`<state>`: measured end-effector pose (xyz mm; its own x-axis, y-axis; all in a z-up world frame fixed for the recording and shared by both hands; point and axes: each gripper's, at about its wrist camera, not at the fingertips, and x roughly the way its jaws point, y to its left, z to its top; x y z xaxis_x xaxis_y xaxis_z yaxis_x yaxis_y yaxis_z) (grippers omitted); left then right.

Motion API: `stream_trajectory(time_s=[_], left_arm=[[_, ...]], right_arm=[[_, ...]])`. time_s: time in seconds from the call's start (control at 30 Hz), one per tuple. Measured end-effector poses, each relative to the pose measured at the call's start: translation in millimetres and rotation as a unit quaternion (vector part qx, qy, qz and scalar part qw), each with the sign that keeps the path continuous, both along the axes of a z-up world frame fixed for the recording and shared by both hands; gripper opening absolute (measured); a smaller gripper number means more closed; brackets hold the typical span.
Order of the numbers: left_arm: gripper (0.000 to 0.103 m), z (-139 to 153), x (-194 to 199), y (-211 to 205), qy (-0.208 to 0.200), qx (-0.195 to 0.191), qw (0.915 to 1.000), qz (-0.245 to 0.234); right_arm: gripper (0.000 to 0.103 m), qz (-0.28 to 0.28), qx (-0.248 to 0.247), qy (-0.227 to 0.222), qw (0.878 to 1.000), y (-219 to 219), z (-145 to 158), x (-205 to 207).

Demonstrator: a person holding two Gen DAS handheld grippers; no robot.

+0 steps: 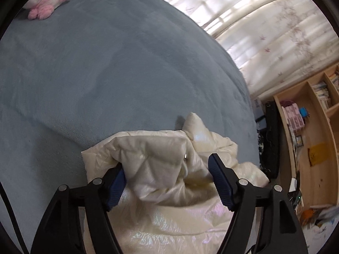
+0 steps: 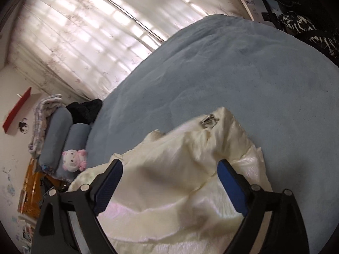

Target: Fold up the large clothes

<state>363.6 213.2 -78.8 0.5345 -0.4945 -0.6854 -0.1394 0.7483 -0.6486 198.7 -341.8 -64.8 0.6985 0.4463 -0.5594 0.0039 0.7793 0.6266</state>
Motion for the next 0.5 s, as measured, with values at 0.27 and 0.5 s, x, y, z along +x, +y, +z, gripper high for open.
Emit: stream_trajectory(time_s=[0.27, 0.5], left_arm=[[0.086, 21, -14, 9, -0.058, 0.064, 0.9956, -0.034], [0.086, -19, 3, -2, -0.032, 0.175, 0.9797, -0.092]], right_arm=[[0.103, -0.006, -0.118, -0.006, 0.993, 3, -2, 4], [0.103, 0.020, -0.164, 0.051, 0.985, 1, -45, 38]])
